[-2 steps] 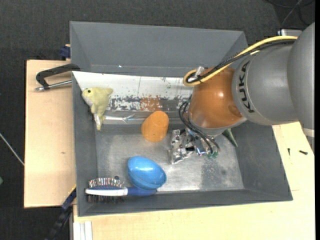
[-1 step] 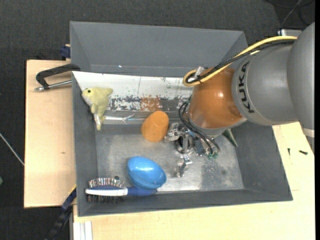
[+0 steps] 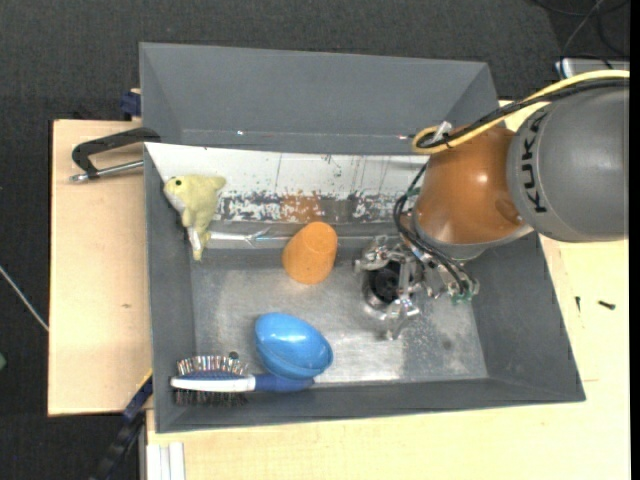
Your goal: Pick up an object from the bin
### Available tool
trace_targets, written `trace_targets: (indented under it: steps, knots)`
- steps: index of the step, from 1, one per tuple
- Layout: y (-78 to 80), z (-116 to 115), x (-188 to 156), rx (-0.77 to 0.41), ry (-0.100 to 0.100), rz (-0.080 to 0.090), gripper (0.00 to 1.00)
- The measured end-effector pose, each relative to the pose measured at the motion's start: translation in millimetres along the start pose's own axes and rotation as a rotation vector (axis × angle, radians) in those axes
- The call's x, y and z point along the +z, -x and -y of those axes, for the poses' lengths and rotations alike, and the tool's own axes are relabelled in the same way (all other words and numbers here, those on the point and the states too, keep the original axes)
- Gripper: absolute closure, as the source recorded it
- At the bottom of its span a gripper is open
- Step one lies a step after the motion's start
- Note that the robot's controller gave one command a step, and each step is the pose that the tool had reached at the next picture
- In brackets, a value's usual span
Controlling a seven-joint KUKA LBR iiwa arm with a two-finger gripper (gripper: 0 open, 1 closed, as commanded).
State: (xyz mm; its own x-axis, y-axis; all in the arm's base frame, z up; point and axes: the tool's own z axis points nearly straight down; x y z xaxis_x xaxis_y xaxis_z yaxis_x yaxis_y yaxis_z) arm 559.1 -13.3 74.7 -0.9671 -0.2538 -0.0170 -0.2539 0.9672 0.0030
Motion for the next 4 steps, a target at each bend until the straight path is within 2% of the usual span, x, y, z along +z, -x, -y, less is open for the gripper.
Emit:
trace_targets:
  steps: [1, 2, 3, 4]
  knots:
    - [1.6, 0.3, -0.9, 0.0, -0.005, 0.005, 1.0]
    - [3.4, 2.2, -0.9, 0.01, -0.002, -0.001, 1.0]
    - [18.0, 2.9, -82.2, 0.15, -0.006, -0.002, 1.0]
    - [16.0, 2.6, -78.1, 0.149, -0.004, -0.01, 0.0]
